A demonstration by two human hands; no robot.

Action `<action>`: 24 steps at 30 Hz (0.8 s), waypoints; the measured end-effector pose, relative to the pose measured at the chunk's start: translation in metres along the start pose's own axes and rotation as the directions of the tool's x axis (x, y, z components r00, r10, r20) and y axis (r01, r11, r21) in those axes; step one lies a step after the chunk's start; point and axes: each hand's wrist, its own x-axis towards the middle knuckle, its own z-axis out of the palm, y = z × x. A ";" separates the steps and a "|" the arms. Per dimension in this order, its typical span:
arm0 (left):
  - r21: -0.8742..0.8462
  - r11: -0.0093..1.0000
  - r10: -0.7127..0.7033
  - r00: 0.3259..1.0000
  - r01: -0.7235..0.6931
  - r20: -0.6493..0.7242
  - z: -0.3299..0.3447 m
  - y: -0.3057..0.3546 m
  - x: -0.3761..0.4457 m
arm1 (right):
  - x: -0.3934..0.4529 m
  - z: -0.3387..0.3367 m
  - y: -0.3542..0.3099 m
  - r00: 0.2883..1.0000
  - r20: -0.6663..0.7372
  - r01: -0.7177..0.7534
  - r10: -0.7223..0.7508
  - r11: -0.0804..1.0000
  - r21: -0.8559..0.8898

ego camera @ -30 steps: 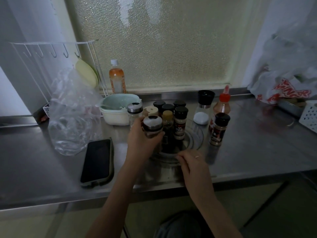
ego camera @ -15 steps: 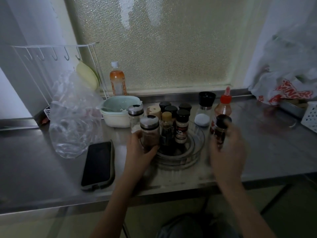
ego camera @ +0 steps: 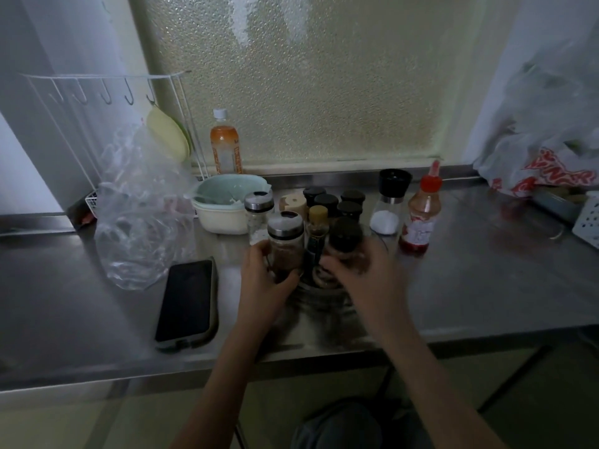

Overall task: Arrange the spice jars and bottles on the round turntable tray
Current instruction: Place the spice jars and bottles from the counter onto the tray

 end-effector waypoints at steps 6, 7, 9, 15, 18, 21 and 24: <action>-0.018 1.000 0.014 1.000 -0.014 -0.019 -0.001 0.001 -0.001 | 0.002 0.026 0.001 0.995 0.081 0.060 -0.052 0.994 -0.093; -0.024 1.000 0.012 1.000 -0.012 -0.016 -0.001 0.002 -0.001 | 0.002 0.024 0.001 0.992 0.110 0.066 -0.057 0.995 -0.074; -0.052 0.999 0.014 1.000 -0.014 -0.011 -0.001 0.004 -0.002 | 0.006 0.008 0.003 0.986 0.156 0.063 -0.064 0.998 0.010; -0.349 0.937 -0.090 0.948 -0.024 -0.306 -0.026 0.017 0.022 | 0.073 -0.088 0.057 0.923 -0.363 -0.144 0.130 0.990 -0.011; -0.241 0.969 -0.132 0.930 0.048 -0.344 -0.025 0.019 0.057 | 0.118 -0.101 0.096 0.911 -0.256 -0.348 0.324 0.936 -0.051; -0.136 0.980 -0.177 0.949 0.146 -0.260 -0.013 0.010 0.081 | 0.136 -0.086 0.123 0.928 -0.182 -0.331 0.325 0.944 -0.001; -0.030 0.985 -0.174 0.961 0.172 -0.214 -0.008 -0.003 0.092 | 0.133 -0.078 0.126 0.934 -0.257 -0.261 0.249 0.965 -0.012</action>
